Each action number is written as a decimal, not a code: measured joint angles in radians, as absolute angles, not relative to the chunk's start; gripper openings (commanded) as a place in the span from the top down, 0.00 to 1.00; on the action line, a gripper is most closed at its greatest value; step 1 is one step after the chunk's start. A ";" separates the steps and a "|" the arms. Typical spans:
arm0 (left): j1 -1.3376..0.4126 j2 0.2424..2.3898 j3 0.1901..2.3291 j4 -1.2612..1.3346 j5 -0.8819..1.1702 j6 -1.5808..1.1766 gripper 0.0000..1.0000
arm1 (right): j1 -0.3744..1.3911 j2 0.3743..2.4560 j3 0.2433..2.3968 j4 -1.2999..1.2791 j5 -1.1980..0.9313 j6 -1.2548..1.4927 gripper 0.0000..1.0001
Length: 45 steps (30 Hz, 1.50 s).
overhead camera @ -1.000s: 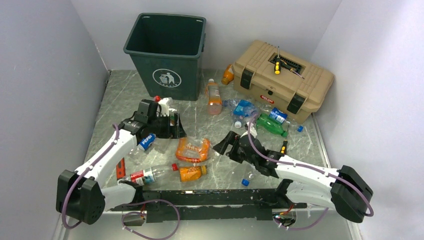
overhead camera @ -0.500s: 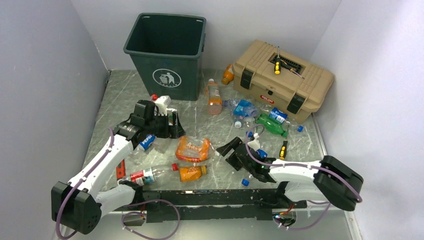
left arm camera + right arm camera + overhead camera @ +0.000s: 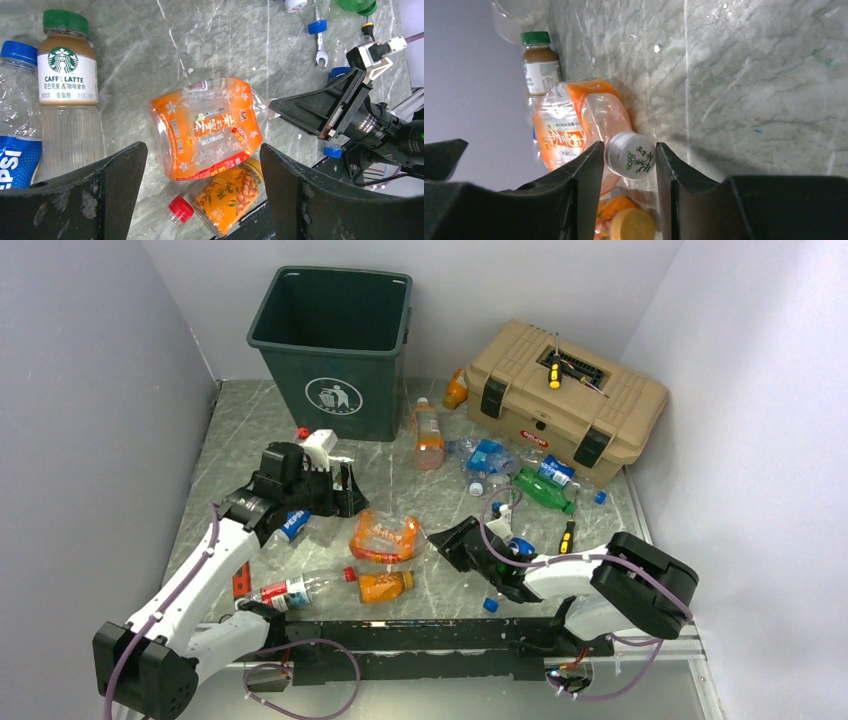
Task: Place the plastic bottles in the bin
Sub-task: Pick up the plastic bottle at the center of the board, then place the plastic bottle at the corner of the board.
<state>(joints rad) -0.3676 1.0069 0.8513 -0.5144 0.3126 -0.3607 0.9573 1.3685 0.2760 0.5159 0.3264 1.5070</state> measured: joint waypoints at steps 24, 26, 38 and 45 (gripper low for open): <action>-0.368 0.961 0.851 -0.521 0.263 -0.360 0.11 | 0.918 1.022 0.993 -0.555 0.378 0.658 1.00; -0.368 0.959 0.851 -0.520 0.268 -0.360 0.11 | 0.925 1.081 1.089 -0.673 0.358 0.596 1.00; -0.368 0.909 0.839 -0.456 0.343 -0.360 0.10 | 1.111 1.308 1.155 -0.996 0.559 0.526 1.00; -0.368 0.909 0.838 -0.453 0.344 -0.361 0.10 | 1.073 1.321 1.149 -0.908 0.570 0.493 1.00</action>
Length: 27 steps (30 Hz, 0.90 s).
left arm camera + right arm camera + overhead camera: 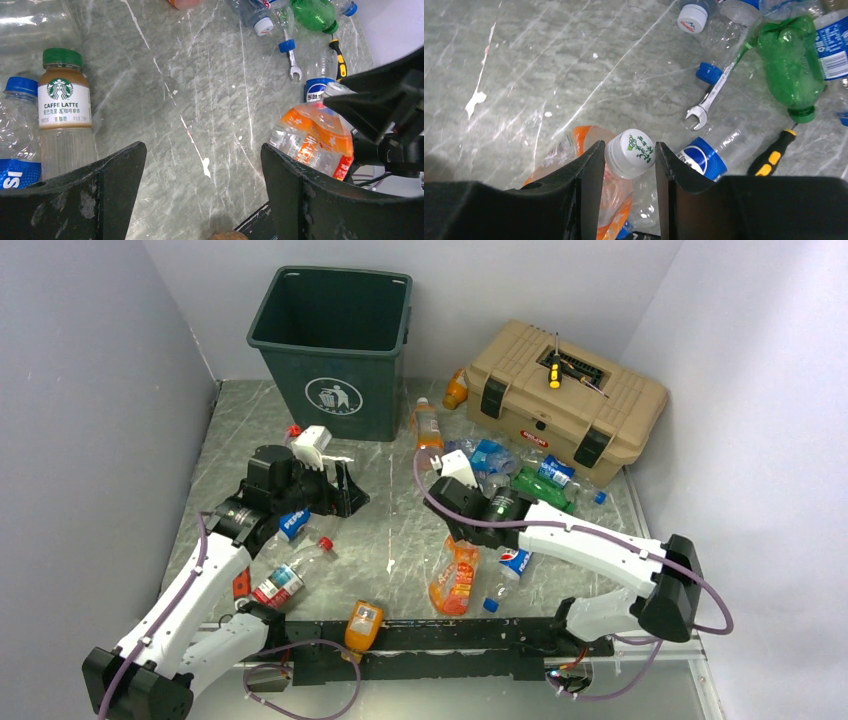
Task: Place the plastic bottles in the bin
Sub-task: Place the plastic bottle at the corner of the board.
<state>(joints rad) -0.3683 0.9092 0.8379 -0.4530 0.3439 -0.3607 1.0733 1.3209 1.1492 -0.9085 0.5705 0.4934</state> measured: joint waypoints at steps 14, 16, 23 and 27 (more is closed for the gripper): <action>-0.368 0.909 0.838 -0.453 0.344 -0.361 0.10 | 0.931 1.371 1.047 -0.678 0.379 0.506 0.00; -0.368 0.909 0.838 -0.453 0.344 -0.361 0.10 | 0.931 1.347 1.019 -0.665 0.361 0.533 0.00; -0.368 0.909 0.838 -0.453 0.344 -0.361 0.09 | 0.941 1.237 0.893 -0.599 0.282 0.704 0.00; -0.368 0.909 0.838 -0.453 0.344 -0.361 0.09 | 0.970 1.258 0.871 -0.589 0.266 0.784 0.00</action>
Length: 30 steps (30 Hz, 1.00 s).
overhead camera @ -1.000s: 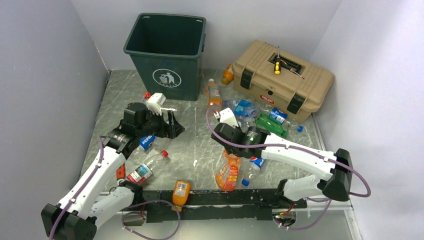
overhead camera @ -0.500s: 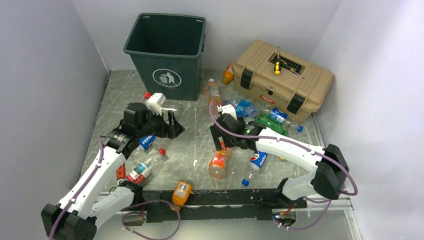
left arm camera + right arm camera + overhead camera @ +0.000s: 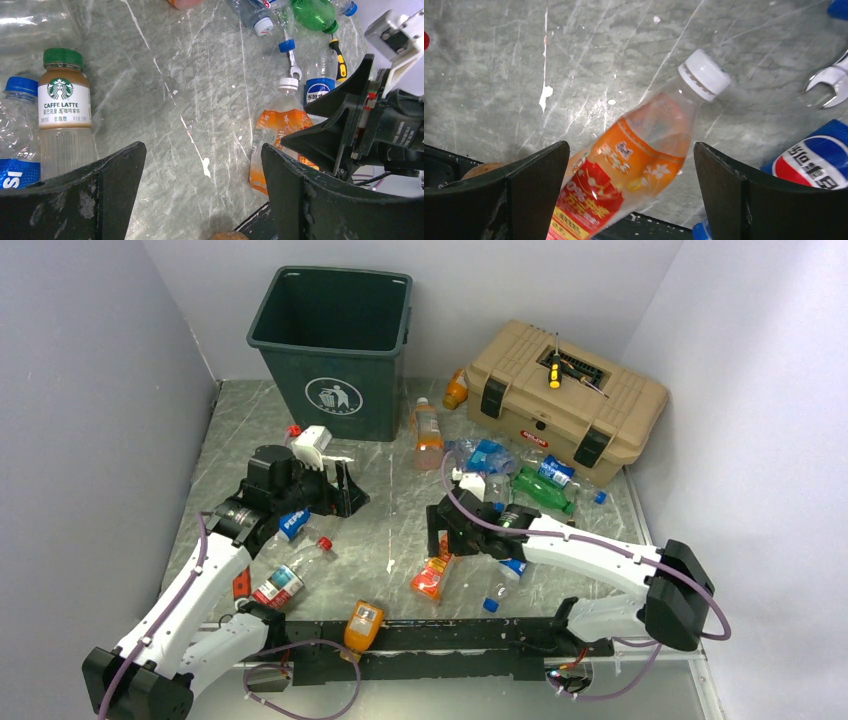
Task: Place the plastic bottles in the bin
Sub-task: Place the plastic bottle at the corner of the board, then pick up the plastic bottle from the corner of the board.
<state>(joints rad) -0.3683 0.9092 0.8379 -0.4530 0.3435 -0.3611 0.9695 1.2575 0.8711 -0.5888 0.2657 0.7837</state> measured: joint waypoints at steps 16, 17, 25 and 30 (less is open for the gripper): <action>-0.369 0.909 0.838 -0.453 0.353 -0.362 0.10 | 1.072 1.274 0.763 -0.580 0.265 0.956 0.28; -0.371 0.909 0.838 -0.453 0.354 -0.362 0.10 | 1.075 1.274 0.761 -0.581 0.265 0.959 0.36; -0.377 0.909 0.838 -0.451 0.346 -0.388 0.01 | 1.127 1.204 0.742 -0.546 0.315 0.914 0.68; -0.377 0.902 0.833 -0.378 0.344 -0.482 0.01 | 1.196 0.965 0.646 -0.358 0.335 0.745 0.72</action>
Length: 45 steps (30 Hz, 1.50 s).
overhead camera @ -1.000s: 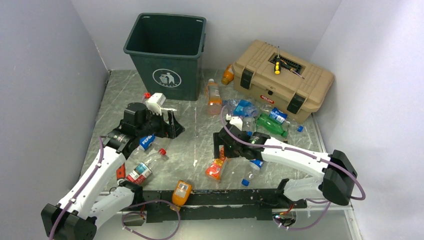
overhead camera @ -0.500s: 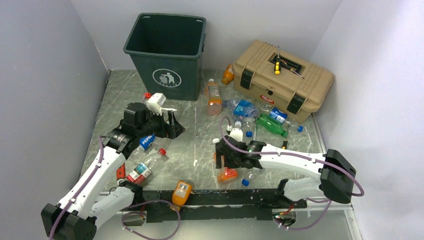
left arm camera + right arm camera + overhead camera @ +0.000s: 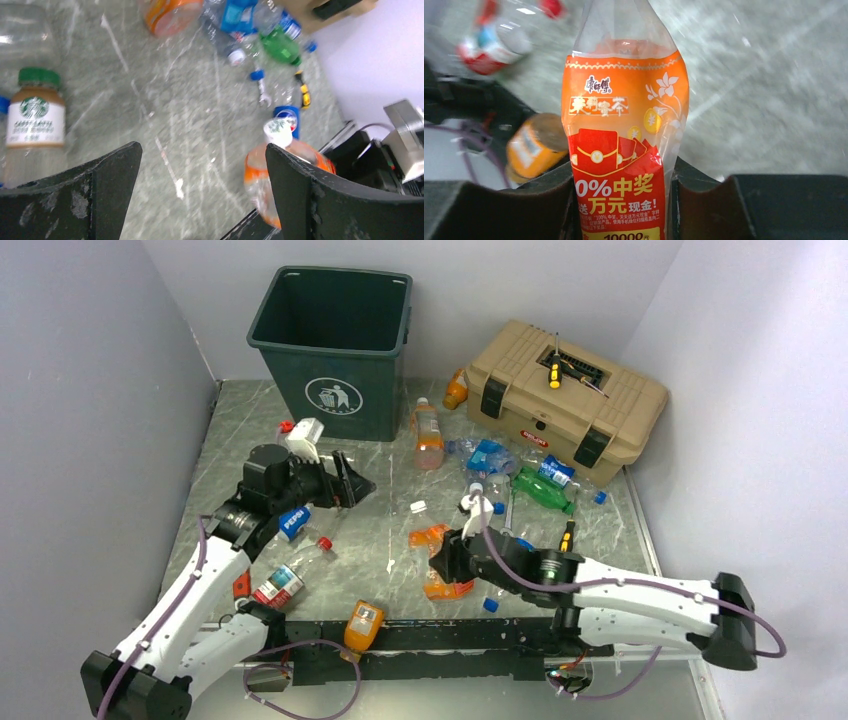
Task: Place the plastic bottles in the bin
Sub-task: Pick up the plastic bottle from the corner of the board, then place the plastic bottle in the trash bin.
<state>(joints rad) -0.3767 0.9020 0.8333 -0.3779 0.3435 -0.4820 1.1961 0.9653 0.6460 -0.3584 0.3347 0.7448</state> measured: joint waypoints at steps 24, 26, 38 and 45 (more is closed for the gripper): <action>-0.516 1.059 0.806 0.214 0.722 -0.725 0.13 | 1.218 0.796 0.445 0.275 0.278 0.385 0.79; -0.531 1.064 0.815 0.210 0.721 -0.710 0.21 | 1.218 0.803 0.445 0.278 0.277 0.385 0.79; -0.595 1.106 0.847 0.191 0.723 -0.641 0.86 | 1.218 0.785 0.441 0.278 0.284 0.385 0.74; -0.607 1.111 0.907 0.102 0.681 -0.587 1.00 | 1.218 0.766 0.442 0.257 0.312 0.403 0.00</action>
